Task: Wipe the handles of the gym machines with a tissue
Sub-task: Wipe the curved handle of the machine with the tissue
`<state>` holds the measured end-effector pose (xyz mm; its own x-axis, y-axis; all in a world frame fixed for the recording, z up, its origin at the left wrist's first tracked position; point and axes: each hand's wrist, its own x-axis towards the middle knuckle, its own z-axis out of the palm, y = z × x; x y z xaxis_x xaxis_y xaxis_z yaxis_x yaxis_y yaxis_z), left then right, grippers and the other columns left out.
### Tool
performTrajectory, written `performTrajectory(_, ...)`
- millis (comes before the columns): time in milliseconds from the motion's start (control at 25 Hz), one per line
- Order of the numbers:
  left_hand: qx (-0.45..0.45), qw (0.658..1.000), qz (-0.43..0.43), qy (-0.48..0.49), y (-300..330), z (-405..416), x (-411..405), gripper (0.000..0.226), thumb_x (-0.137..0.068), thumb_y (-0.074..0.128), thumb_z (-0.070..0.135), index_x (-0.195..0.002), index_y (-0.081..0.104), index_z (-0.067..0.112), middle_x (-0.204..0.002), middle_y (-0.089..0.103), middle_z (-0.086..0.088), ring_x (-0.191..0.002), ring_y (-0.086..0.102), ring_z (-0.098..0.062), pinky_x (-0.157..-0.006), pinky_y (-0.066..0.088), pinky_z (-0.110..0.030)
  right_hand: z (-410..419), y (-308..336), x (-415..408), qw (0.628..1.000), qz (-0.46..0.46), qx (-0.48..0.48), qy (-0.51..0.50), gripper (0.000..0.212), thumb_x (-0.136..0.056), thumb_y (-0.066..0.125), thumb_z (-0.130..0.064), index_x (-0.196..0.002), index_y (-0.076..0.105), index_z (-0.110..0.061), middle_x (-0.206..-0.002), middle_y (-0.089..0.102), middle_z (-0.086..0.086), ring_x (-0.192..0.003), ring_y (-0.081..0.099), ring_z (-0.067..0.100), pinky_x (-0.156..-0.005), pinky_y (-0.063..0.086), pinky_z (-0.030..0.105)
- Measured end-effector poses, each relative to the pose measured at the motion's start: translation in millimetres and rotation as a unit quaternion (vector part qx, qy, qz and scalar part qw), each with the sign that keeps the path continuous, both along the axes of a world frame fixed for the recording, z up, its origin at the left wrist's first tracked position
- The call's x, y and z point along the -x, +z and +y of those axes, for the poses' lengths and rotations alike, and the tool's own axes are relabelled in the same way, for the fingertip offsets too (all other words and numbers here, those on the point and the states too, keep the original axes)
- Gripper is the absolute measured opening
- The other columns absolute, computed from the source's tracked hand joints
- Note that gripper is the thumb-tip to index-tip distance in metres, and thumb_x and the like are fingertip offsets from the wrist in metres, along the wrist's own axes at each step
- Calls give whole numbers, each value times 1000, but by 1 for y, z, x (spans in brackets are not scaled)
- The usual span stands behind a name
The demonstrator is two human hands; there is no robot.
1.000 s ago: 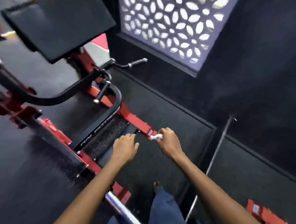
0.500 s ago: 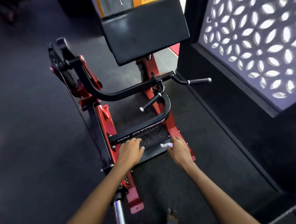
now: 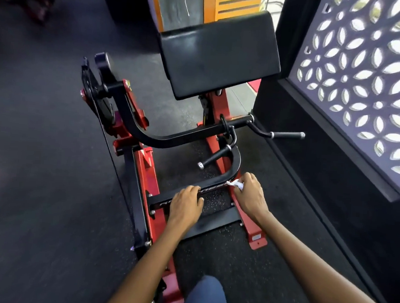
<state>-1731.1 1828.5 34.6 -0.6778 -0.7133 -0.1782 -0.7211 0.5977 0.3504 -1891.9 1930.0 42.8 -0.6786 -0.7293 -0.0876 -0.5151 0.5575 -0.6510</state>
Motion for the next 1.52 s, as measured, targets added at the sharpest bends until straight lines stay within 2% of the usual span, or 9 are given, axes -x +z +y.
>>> performTrajectory(280,0,1000,-16,-16,-74,-132,91,49,-97,50,25,-142,40,8,-143,46,-7,-134,39,-23,-112,28,-33,-102,-72,77,998,-41,2,-39,5,-89,52,-9,-94,50,-11,-90,59,5,-83,55,25,-68,41,33)
performTrajectory(400,14,998,-46,-47,-112,-186,131,55,-98,47,26,-147,31,7,-153,32,-10,-143,25,-25,-117,16,-35,-145,-115,102,998,-35,-16,-55,28,-89,52,-6,-114,62,-13,-108,65,6,-101,59,25,-83,46,34)
performTrajectory(520,30,996,-46,-67,-155,-241,179,58,-100,44,27,-150,24,5,-159,17,-13,-148,11,-27,-120,6,-37,-195,-157,133,998,-17,14,-61,27,-92,50,-3,-114,66,-6,-119,63,9,-111,58,24,-96,46,34)
performTrajectory(760,62,985,-9,-163,-227,-319,248,55,-104,35,32,-152,23,8,-160,17,-8,-149,13,-21,-120,7,-35,-221,-248,173,990,133,-35,44,51,-85,48,15,-133,48,0,-142,44,15,-138,29,27,-118,11,35)
performTrajectory(1000,107,979,14,-172,-258,-331,248,53,-100,27,30,-149,32,11,-154,36,-4,-142,34,-23,-111,30,-37,-225,-268,75,960,100,72,253,39,-93,31,-5,-118,59,5,-121,59,19,-123,44,29,-115,22,37)
performTrajectory(1120,95,977,9,-193,-253,-337,248,54,-101,23,31,-152,25,13,-157,29,-2,-144,29,-21,-114,24,-35,-237,-256,119,976,92,123,152,35,-86,37,1,-108,64,7,-109,62,19,-111,52,27,-105,36,38)
performTrajectory(1280,109,977,-5,-183,-254,-335,246,54,-102,25,31,-154,19,16,-159,23,2,-146,22,-18,-116,15,-31,-235,-263,169,975,213,26,61,27,-86,40,-3,-98,64,1,-93,60,13,-99,56,32,-110,27,45)
performTrajectory(1400,111,977,-15,-183,-252,-335,248,54,-103,27,31,-154,17,17,-160,19,3,-147,18,-17,-117,14,-31,-245,-279,108,969,184,59,151,28,-86,38,-5,-90,66,-2,-83,60,10,-82,58,28,-112,26,41)
performTrajectory(1520,103,978,-34,-180,-248,-334,248,54,-105,29,31,-155,11,19,-162,12,4,-148,12,-15,-117,9,-30,-230,-279,72,951,108,127,260,29,-86,41,2,-102,66,1,-100,63,12,-102,56,26,-111,28,37)
